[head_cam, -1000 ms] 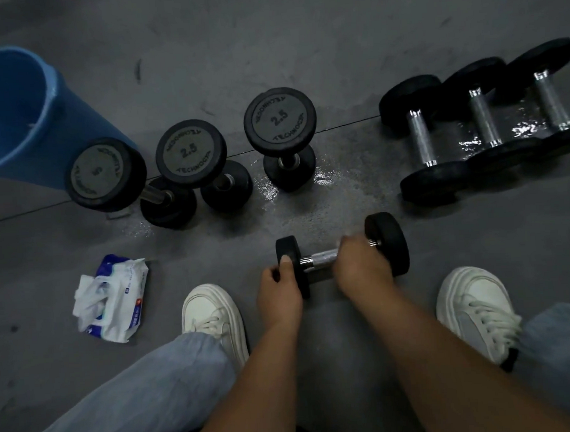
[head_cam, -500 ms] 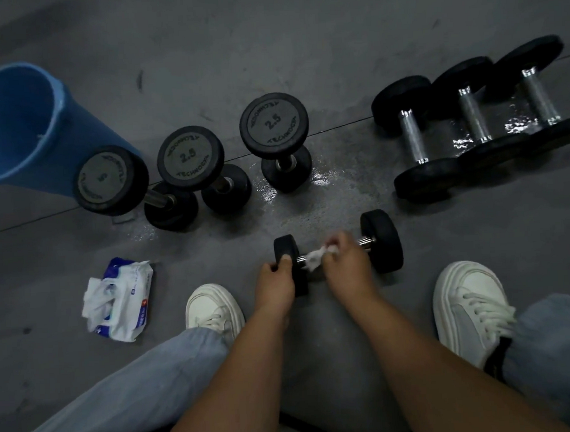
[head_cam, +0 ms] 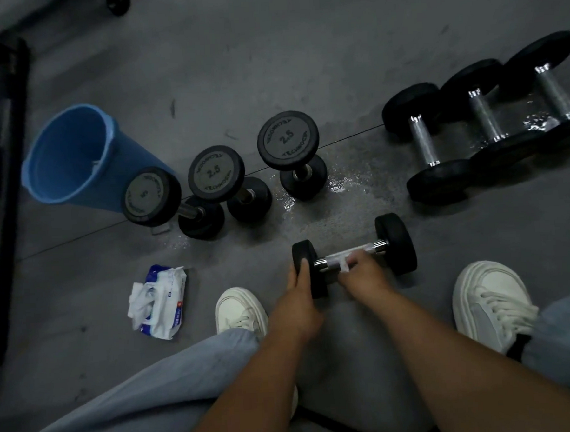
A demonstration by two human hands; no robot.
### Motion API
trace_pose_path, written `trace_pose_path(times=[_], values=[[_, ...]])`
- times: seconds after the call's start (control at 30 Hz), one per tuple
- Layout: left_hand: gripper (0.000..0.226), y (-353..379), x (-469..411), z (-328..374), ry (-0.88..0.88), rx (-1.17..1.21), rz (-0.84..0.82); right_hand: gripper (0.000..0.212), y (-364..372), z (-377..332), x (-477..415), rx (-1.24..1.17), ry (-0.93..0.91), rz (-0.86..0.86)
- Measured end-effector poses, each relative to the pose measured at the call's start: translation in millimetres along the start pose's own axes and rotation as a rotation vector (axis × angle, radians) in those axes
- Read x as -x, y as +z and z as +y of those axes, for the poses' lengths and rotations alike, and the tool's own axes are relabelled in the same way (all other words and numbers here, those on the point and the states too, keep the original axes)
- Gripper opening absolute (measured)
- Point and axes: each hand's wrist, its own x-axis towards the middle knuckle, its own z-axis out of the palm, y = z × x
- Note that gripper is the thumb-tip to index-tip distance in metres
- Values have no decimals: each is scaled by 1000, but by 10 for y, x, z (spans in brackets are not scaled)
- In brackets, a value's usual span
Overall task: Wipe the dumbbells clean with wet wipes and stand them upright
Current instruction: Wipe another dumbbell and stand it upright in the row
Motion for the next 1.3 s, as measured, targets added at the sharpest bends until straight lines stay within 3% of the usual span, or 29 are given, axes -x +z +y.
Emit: trace_pose_path(times=[0.1,0.17,0.27,0.33,0.4,0.47,0.53,0.6,0.63,0.7,0.73,0.83,0.87,0.97,1.0,1.13,1.17,1.23,1.3], values=[[103,-94,-20,-15,-15,-78,-63,12,15,-106,-10,-78,-122,116],[103,-164,-66,-2,-15,-87,-80,10,10,-165,-26,-7,-176,220],[103,-282,-136,28,-8,-61,-101,20,29,-143,4,231,-127,12],[104,-337,-166,50,-9,-36,-110,21,13,-113,51,88,-71,-124],[104,-349,-193,47,-16,-13,-99,18,-50,-111,-5,-60,-102,99],[103,-337,-191,47,-19,28,-88,20,-114,-154,-61,-19,-102,266],[105,-313,-185,32,-15,63,-91,13,-94,-235,-73,82,-98,64],[107,-294,-188,21,-7,88,-109,9,-59,-322,-29,30,-52,-164],[108,-290,-193,11,-7,102,-116,11,-26,-313,-76,-39,-64,-145],[111,-276,-217,-18,-23,142,-119,12,-34,-315,-144,-19,-102,178],[112,-272,-221,-26,-34,155,-124,13,-34,-327,-135,57,-88,221],[113,-263,-238,-14,-37,157,-140,19,105,-287,-101,117,-85,-109],[113,-265,-253,-13,-38,168,-136,21,93,-305,-81,58,-66,-114],[115,-294,-319,-4,-59,196,-125,12,-49,-232,-229,-2,-112,243],[116,-302,-346,-4,-65,201,-115,11,-81,-221,-241,47,-112,261],[116,-332,-477,17,-22,144,-67,13,88,-236,-102,45,-123,-132],[117,-333,-508,20,-15,128,-57,10,115,-210,-139,14,-151,-91],[121,-313,-581,10,-15,109,-17,20,47,-209,-239,-4,-220,256],[125,-272,-653,3,-11,109,15,23,-32,-291,-323,44,-220,357]])
